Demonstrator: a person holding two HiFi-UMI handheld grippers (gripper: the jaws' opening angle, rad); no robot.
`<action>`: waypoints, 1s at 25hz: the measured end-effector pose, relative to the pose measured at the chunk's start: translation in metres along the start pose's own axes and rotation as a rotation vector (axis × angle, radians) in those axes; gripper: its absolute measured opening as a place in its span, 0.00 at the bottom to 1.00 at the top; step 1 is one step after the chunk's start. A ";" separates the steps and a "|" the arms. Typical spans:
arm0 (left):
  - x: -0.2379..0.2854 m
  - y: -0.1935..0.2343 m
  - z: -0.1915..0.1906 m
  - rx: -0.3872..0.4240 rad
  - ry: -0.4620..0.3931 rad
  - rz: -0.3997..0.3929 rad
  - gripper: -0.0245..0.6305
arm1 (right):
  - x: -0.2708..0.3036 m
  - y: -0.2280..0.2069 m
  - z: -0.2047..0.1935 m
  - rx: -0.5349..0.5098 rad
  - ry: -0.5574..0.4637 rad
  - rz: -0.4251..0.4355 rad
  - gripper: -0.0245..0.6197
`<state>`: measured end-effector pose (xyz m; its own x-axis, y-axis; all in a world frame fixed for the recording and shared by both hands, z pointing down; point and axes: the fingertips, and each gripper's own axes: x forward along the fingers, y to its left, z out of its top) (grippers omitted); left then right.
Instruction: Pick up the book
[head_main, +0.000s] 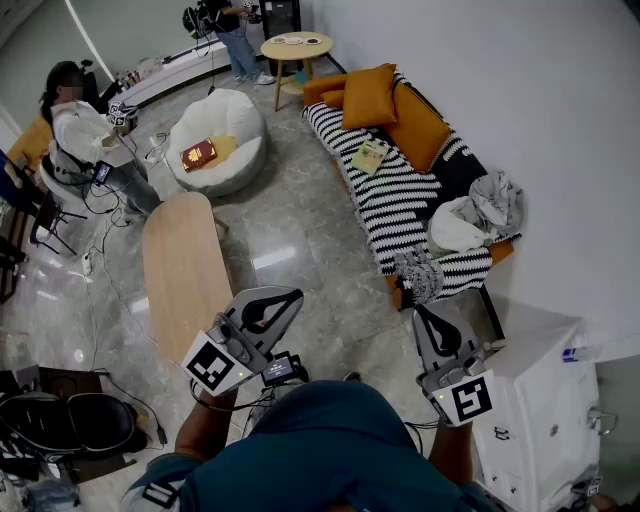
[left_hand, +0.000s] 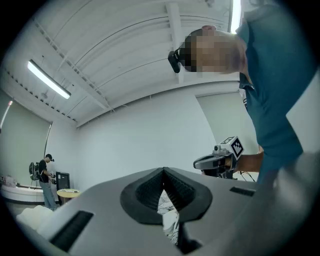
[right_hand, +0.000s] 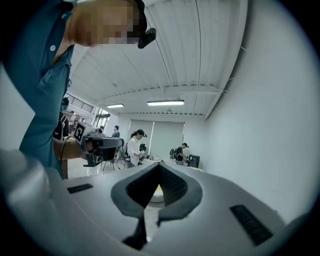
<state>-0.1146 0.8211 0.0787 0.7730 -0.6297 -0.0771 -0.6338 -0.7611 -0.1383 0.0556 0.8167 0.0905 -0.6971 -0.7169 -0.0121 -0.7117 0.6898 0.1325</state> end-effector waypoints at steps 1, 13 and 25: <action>0.001 0.001 0.000 -0.001 -0.001 -0.001 0.04 | 0.001 -0.001 0.000 0.000 0.001 -0.001 0.06; 0.016 0.004 -0.006 -0.010 0.007 -0.006 0.04 | 0.005 -0.014 -0.006 0.009 0.006 -0.001 0.06; 0.035 0.000 -0.012 -0.016 0.025 -0.003 0.04 | 0.001 -0.038 -0.014 0.052 -0.043 0.008 0.06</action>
<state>-0.0876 0.7973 0.0876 0.7740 -0.6311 -0.0523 -0.6321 -0.7651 -0.1228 0.0838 0.7882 0.0997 -0.7051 -0.7071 -0.0537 -0.7089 0.7007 0.0813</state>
